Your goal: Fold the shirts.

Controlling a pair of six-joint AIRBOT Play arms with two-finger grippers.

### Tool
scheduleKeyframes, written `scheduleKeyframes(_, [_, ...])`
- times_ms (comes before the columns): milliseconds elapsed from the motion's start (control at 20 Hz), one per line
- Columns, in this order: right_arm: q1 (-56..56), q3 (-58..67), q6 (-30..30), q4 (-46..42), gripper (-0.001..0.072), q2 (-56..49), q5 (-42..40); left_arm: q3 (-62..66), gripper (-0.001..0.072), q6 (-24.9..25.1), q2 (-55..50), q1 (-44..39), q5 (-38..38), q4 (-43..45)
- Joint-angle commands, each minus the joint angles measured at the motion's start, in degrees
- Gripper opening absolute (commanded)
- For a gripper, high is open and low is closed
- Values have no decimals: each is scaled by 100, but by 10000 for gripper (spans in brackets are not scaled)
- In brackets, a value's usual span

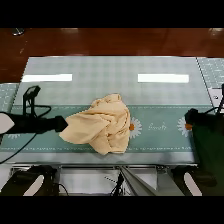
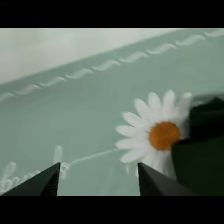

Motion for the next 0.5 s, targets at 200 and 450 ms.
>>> scheduleKeyframes(200, [136, -1493, -1213, 3150, 566, -90, -479, -2361, 703, 7, 723, 188, 1196, -2564])
scheduleKeyframes(450, [1182, -1657, -678, 3200, 566, -90, -1318, -2496, 703, 732, 627, 186, 2428, -2892])
